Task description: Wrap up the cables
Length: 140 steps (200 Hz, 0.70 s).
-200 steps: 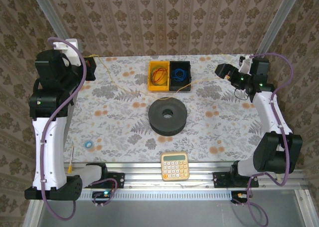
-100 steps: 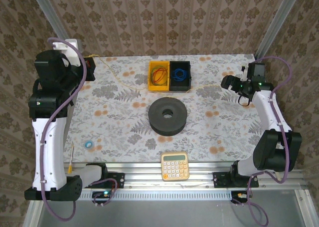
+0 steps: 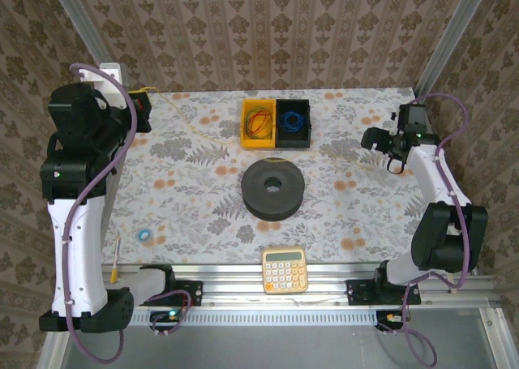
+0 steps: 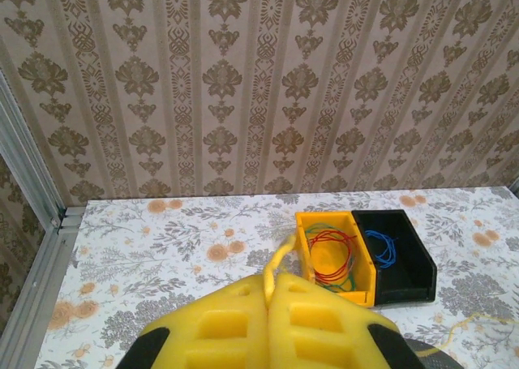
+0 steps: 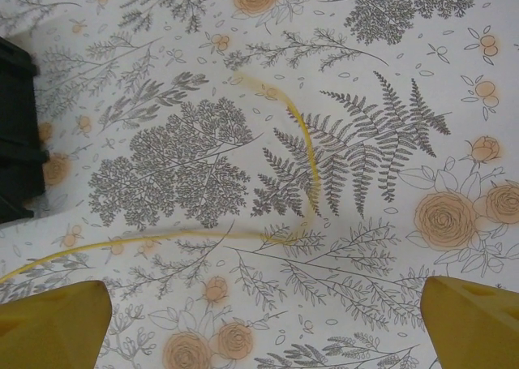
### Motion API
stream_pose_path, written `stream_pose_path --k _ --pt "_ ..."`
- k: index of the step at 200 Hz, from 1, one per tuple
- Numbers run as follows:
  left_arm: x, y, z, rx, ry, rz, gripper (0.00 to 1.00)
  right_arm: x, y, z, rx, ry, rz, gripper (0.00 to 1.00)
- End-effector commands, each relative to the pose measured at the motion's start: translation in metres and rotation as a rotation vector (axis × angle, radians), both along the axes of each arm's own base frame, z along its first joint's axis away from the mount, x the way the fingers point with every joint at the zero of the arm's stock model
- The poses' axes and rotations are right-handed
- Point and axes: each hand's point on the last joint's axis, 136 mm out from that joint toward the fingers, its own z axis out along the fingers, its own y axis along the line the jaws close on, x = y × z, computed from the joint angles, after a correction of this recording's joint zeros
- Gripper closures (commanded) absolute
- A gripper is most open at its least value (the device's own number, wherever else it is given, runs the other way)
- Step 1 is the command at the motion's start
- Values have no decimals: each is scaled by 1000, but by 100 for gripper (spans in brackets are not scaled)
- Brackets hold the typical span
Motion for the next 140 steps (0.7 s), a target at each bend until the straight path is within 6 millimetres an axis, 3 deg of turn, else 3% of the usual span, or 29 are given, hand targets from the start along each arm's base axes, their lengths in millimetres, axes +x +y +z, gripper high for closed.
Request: stream_pose_path --k 1,48,140 --pt "-9 2 9 19 -25 6 100 8 -5 4 -48 -15 -2 3" --pt "-7 1 8 20 -20 2 100 11 -5 -8 -61 7 0 7" --pt "-6 -1 7 15 -21 -12 100 35 -9 -58 -183 116 -18 17"
